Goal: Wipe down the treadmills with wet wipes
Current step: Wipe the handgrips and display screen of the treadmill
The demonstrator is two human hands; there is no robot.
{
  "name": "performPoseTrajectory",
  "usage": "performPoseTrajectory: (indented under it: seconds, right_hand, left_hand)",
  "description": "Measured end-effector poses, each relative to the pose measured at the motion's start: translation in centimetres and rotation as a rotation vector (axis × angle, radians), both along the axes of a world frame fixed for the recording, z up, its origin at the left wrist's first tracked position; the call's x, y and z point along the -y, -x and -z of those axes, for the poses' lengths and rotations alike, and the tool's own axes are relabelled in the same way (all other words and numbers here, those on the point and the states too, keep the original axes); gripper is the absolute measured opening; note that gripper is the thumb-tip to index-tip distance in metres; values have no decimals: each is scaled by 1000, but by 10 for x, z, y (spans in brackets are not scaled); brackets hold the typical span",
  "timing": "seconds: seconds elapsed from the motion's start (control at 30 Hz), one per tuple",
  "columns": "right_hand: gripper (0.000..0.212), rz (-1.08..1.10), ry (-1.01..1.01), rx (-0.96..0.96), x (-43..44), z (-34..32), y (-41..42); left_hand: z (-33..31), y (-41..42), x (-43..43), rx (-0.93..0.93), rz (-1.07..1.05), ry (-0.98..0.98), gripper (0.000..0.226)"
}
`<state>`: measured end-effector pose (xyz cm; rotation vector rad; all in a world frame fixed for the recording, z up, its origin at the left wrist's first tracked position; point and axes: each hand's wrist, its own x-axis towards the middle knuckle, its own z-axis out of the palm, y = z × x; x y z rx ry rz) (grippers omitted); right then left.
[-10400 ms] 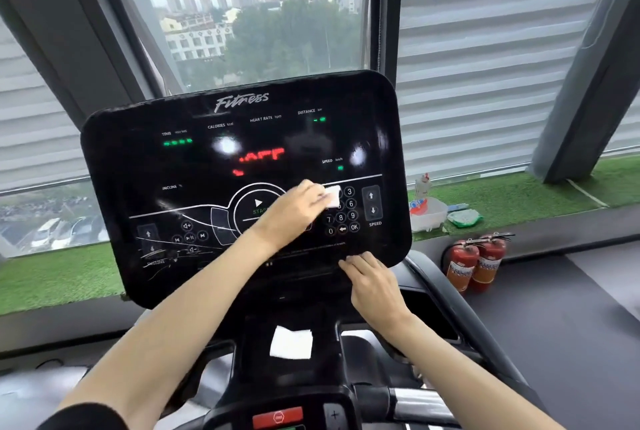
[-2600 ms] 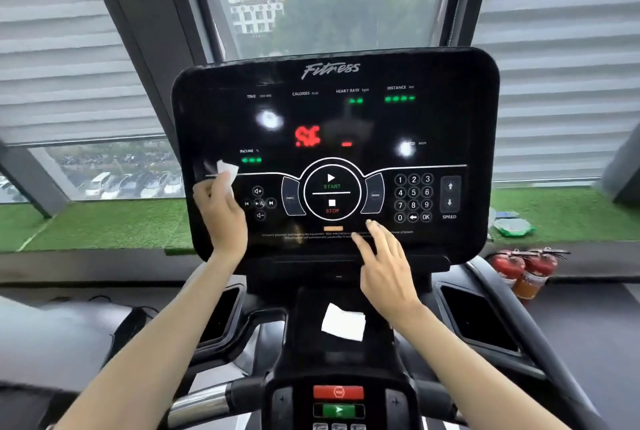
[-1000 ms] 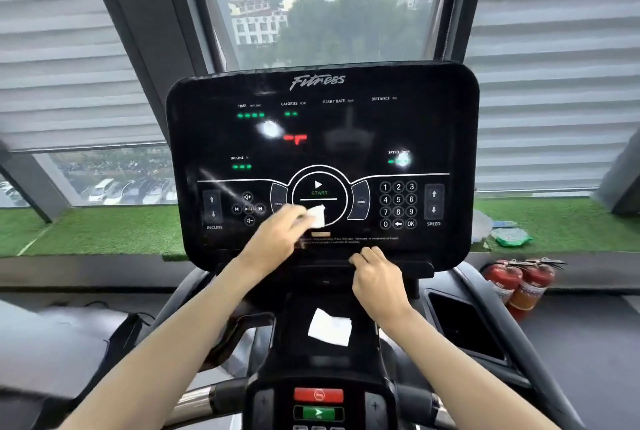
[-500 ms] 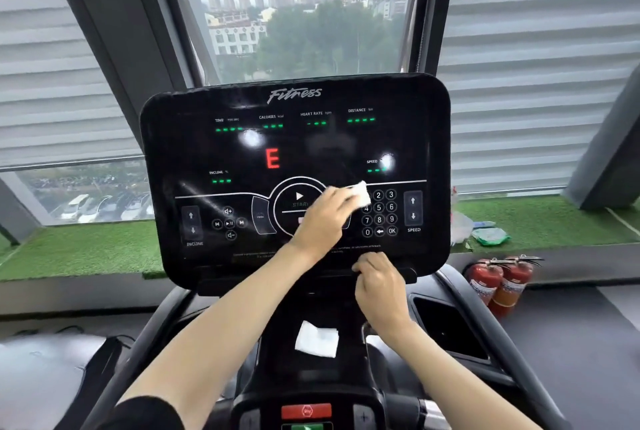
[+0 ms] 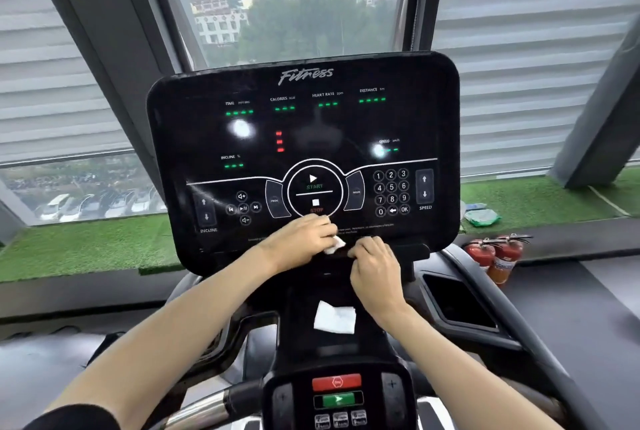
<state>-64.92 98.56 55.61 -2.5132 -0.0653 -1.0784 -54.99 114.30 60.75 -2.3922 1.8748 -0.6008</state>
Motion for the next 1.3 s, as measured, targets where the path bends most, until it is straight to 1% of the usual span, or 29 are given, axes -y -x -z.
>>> performPoseTrajectory:
  seconds: [0.07,0.13,0.23,0.33,0.4,0.5,0.6,0.63,0.67,0.7,0.77,0.8,0.83,0.87,0.9,1.0,1.07,1.1,1.17,1.2,1.3]
  right_hand:
    - [32,-15,5,-6,-9,-2,-3]
    - [29,-33,13,-6,-19,-4,-6]
    - [25,-72,30,5,-38,-7,-11]
    - [29,-134,61,6,-57,-10,-16]
    - [31,-167,79,3,-69,-13,-18]
    - [31,-212,81,-5,-82,-15,-22]
    - [31,-259,88,-7,-95,-16,-25]
    - [31,-274,92,-3,-99,-17,-26]
    - [29,-289,95,1,-104,-18,-27]
    - [25,-305,97,4,-108,-18,-27]
    - [21,-338,100,-4,-116,-19,-28]
    - [20,-354,104,-13,-118,-19,-29]
    - [20,-366,105,-24,-120,-18,-29]
    - [20,-377,104,-39,-122,-18,-30]
    - [20,-384,101,-57,-124,-19,-30]
    - [22,-399,67,-100,-128,-22,-33]
    - [27,-429,0,-132,-133,-22,-35]
    - [29,-458,-43,-160,-135,-24,-36]
    - [28,-537,-125,-250,-138,-30,-37]
    - [29,-575,-161,-300,-139,-34,-37]
    - [38,-666,-333,-430,-142,-43,-38]
  left_hand:
    - [0,0,-25,27,-23,-5,41]
    - [3,-1,-50,42,-79,-17,41]
    - [5,-1,-84,55,-177,-25,35]
    - [-1,6,-111,83,-258,-22,21]
    - [-3,12,-127,90,-339,-22,25]
    - [-5,21,-149,129,-468,-69,15]
    - [-7,30,-170,166,-582,-79,24]
    - [-7,33,-176,176,-617,-78,19]
    - [-8,37,-181,170,-662,-94,11]
    - [-7,40,-187,147,-727,-147,12]
    - [-2,47,-198,76,-879,-341,21]
    - [1,53,-204,12,-971,-407,27]
    - [2,58,-209,-66,-1067,-391,30]
    - [3,62,-214,-134,-1149,-289,31]
    - [2,63,-219,-178,-1211,-147,33]
    - [-8,60,-226,-369,-1267,376,41]
    - [-23,60,-217,-592,-1239,680,41]
    - [-30,61,-211,-731,-1215,787,40]
    - [-41,66,-197,-992,-1124,935,40]
    - [-44,69,-190,-1072,-1085,978,42]
    - [-48,74,-171,-1173,-1023,1001,47]
